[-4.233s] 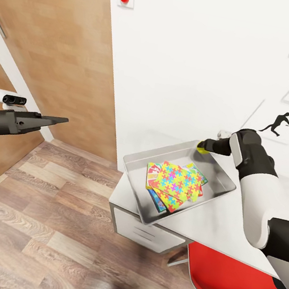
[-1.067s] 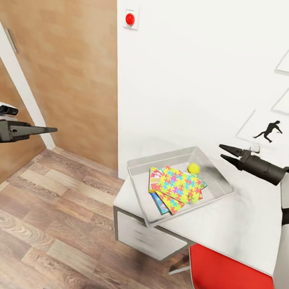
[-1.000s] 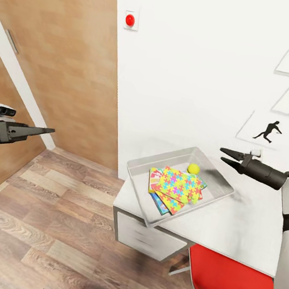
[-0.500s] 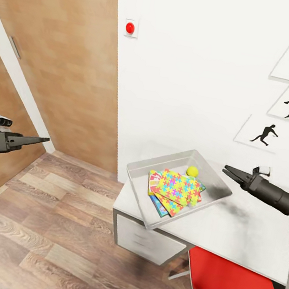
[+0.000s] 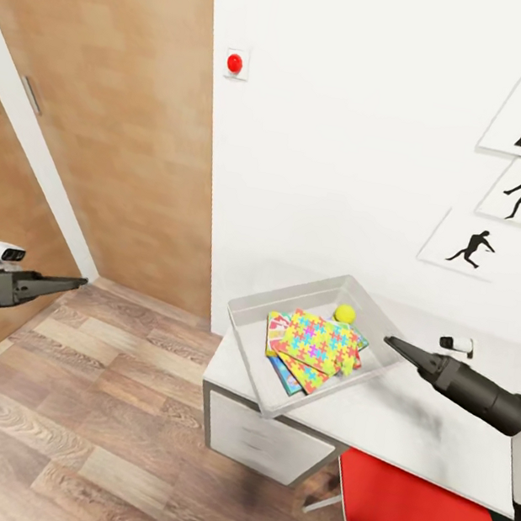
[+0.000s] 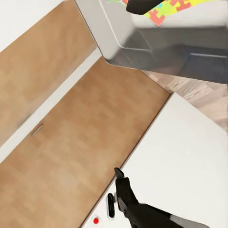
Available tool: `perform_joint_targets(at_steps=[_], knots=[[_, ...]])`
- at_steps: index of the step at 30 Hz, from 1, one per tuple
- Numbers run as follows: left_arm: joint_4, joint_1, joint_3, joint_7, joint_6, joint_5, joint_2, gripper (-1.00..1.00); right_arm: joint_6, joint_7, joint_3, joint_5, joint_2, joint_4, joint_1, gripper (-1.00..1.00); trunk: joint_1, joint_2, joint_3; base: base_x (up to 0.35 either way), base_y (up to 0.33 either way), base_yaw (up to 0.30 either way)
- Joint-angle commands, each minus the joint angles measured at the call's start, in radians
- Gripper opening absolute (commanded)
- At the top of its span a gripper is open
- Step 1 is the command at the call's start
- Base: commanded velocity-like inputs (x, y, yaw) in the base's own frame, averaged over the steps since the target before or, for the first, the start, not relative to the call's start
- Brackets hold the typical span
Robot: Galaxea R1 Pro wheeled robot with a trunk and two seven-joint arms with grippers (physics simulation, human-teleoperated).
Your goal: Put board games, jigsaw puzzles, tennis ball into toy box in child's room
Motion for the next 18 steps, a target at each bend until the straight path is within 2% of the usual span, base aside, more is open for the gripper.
perform_joint_targets(at_steps=[1, 7, 8, 13, 15, 18], knots=[[0.000, 0.006, 0.001, -0.004, 0.010, 0.000, 0.000, 1.00, 0.005, 0.008, -0.005, -0.003, 0.005, -0.009, 0.010, 1.00, 0.001, -0.002, 0.000, 0.000, 0.000, 0.000], [0.017, 0.045, 0.039, -0.005, 0.008, 0.001, 0.000, 1.00, -0.006, 0.078, -0.047, -0.016, 0.049, -0.046, 0.087, 1.00, 0.001, -0.002, 0.010, 0.000, 0.000, 0.000], [0.028, 0.052, 0.049, -0.006, 0.007, 0.001, 0.000, 1.00, -0.025, 0.104, -0.061, -0.017, 0.062, -0.051, 0.107, 1.00, 0.001, -0.002, 0.012, 0.000, 0.000, 0.000], [0.057, 0.072, 0.062, -0.009, 0.005, -0.001, -0.001, 1.00, -0.085, 0.175, -0.095, -0.018, 0.096, -0.058, 0.165, 1.00, 0.001, -0.002, 0.020, 0.000, 0.000, 0.000], [0.068, 0.102, 0.066, -0.009, 0.004, -0.001, -0.001, 1.00, -0.128, 0.223, -0.119, -0.019, 0.125, -0.060, 0.206, 1.00, 0.001, -0.002, 0.023, 0.000, 0.000, 0.000], [0.072, 0.124, 0.067, -0.010, 0.004, 0.000, -0.002, 1.00, -0.155, 0.242, -0.130, -0.019, 0.148, -0.060, 0.229, 1.00, 0.001, -0.002, 0.028, 0.000, 0.000, 0.000]])
